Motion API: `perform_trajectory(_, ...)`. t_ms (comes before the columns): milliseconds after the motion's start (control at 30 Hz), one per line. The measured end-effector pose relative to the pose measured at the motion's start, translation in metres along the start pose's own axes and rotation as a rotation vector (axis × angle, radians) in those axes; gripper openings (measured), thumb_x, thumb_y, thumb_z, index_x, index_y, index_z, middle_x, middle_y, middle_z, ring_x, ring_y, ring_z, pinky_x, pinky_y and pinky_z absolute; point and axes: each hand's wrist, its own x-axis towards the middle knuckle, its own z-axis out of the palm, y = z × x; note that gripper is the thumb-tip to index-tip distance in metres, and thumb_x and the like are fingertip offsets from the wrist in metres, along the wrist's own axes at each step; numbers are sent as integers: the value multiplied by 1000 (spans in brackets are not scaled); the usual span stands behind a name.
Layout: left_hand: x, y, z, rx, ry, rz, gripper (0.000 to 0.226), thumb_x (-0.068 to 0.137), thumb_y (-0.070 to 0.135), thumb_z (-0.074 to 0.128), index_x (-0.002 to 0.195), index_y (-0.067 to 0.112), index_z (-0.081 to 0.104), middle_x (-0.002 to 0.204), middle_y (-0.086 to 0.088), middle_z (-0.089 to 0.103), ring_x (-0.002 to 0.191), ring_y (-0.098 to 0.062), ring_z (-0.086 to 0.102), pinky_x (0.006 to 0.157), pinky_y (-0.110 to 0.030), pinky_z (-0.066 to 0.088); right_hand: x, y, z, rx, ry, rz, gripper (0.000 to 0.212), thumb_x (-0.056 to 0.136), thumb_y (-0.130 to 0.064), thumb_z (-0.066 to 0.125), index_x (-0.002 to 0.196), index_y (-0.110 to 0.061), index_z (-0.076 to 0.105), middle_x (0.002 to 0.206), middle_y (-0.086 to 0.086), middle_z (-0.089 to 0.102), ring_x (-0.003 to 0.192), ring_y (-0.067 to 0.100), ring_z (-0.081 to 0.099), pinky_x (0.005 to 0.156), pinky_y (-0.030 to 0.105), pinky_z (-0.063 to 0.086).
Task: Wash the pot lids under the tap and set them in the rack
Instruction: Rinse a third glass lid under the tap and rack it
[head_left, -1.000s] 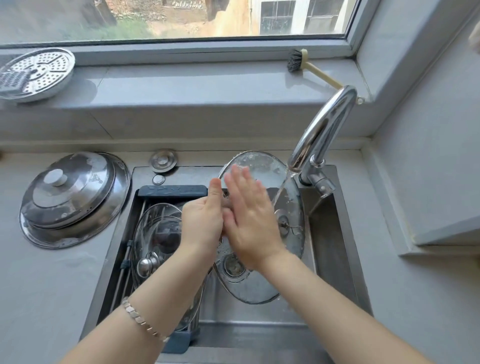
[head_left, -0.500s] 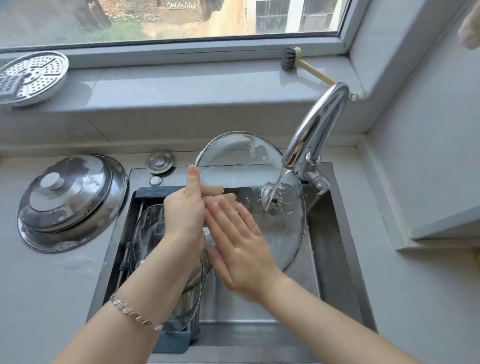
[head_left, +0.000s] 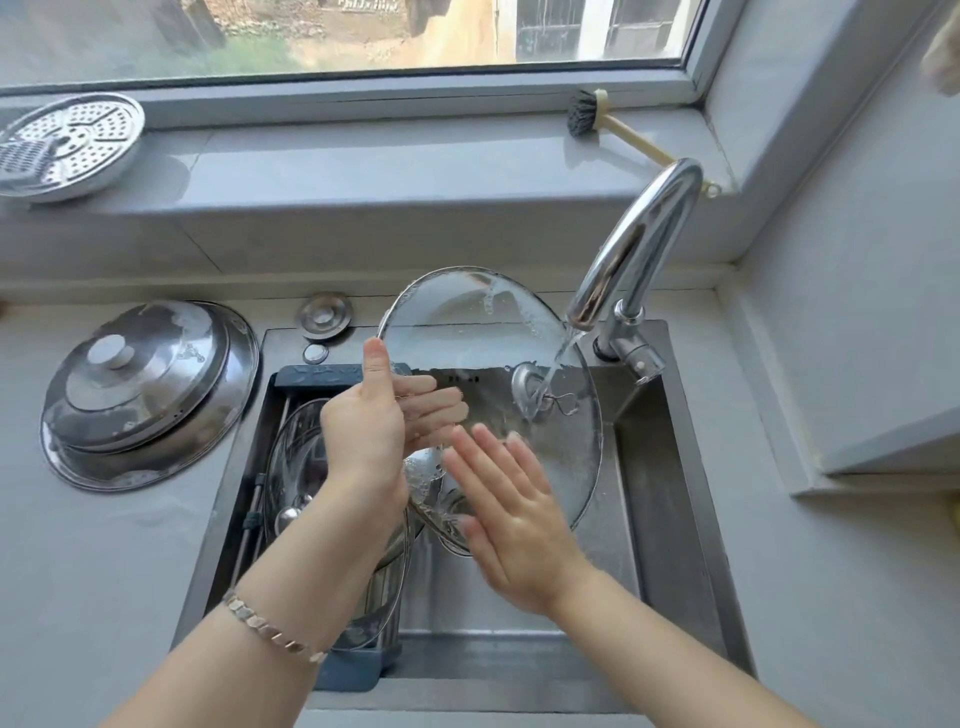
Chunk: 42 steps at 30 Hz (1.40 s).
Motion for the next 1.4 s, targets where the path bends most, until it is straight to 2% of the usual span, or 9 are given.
perform_trajectory(133,-2,-2,0,-76,29,-23,55,96,47,38,80,-2,57,53,-11,69,49,-22,69,41,-23,52,-28,16,3,289,25,647,60,93,-57,9,144,-32,-8,153,-25,-13,143,1,-8,118,28,-3)
perform_trajectory(233,-7,-5,3,-98,52,-20,55,96,48,38,79,-1,57,53,-10,69,51,-22,69,45,-25,54,-3,12,-3,426,67,1052,64,87,-56,9,141,-28,-10,154,-13,-15,142,2,-14,117,24,-9)
perform_trajectory(400,-9,-6,2,-87,66,-25,55,95,50,39,78,0,57,54,-9,70,53,-22,70,47,-26,55,10,-24,-6,244,-85,757,84,78,-74,-1,140,-20,-23,147,-10,-34,137,1,-30,109,16,-21)
perform_trajectory(533,-11,-5,-3,-82,61,-39,54,96,48,38,77,0,56,53,-9,69,50,-21,69,44,-24,53,27,26,-13,390,16,1166,68,96,-49,19,148,-10,-1,158,3,-7,144,10,-8,115,25,-7)
perform_trajectory(733,-9,-6,-4,-43,43,-48,57,94,50,38,80,-1,57,54,-11,69,51,-22,70,42,-24,54,4,-12,-8,279,-86,776,81,81,-60,7,147,-16,-10,150,-13,-20,139,-1,-20,112,17,-15)
perform_trajectory(867,-11,-8,-9,-19,16,-58,55,94,50,39,81,0,57,53,-12,69,46,-19,67,39,-21,51,14,43,-21,399,10,1043,58,99,-39,18,149,-13,4,158,-2,-1,143,5,-4,118,27,-2)
perform_trajectory(1033,-12,-7,-12,37,-35,-69,52,95,47,39,75,2,56,53,-12,69,42,-18,65,36,-19,48,26,45,-28,362,-47,541,61,89,-35,16,145,-14,22,153,-5,19,144,7,11,119,28,7)
perform_trajectory(1267,-8,-5,-20,84,-55,-104,51,98,44,36,76,1,55,51,-9,68,43,-17,66,40,-21,49,51,102,-38,311,-346,348,75,79,-55,29,147,-24,19,151,-14,10,143,6,5,116,29,4)
perform_trajectory(1400,-7,-3,-26,103,-63,-88,50,97,42,38,80,-1,56,52,-11,68,43,-17,66,39,-22,48,43,129,-37,571,-482,792,68,90,-61,31,148,-28,18,157,-5,14,144,10,12,116,33,8)
